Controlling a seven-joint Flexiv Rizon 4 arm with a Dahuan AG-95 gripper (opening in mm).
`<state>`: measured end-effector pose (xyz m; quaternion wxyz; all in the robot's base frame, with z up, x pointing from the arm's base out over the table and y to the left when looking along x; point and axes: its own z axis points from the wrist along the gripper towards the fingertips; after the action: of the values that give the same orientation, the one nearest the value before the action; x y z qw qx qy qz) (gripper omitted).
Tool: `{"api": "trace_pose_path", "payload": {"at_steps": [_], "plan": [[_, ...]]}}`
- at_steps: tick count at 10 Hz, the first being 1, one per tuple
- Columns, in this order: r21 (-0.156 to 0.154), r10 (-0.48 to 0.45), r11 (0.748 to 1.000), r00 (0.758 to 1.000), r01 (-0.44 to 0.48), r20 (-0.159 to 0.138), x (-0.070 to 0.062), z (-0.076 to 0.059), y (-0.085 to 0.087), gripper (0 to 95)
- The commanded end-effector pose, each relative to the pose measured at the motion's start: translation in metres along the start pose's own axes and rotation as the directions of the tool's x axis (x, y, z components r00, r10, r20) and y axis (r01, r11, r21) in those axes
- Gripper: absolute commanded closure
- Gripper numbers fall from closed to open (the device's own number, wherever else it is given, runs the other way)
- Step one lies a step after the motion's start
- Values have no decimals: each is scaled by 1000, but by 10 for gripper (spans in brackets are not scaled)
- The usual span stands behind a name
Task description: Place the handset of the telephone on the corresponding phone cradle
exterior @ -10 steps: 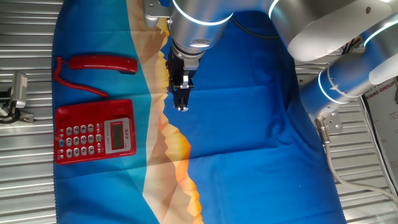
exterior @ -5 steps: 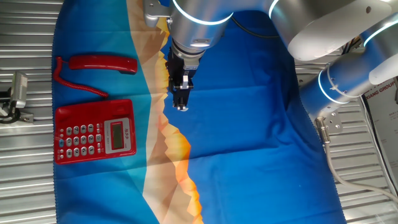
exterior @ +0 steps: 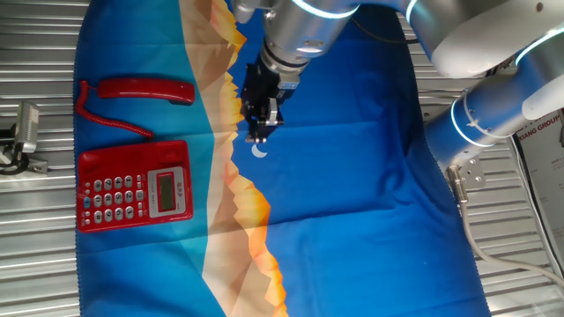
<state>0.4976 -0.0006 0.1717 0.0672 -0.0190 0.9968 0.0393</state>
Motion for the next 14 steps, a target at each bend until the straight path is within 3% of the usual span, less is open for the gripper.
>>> {"api": "trace_pose_path", "payload": {"at_steps": [1, 10, 14], "plan": [[-1, 0, 1000, 1000, 0, -1, -2, 1, 0, 950], [7, -2, 1000, 1000, 2, -9, -4, 3, -2, 950], [3, -19, 1000, 1000, 19, -9, -6, 10, -13, 950]]}}
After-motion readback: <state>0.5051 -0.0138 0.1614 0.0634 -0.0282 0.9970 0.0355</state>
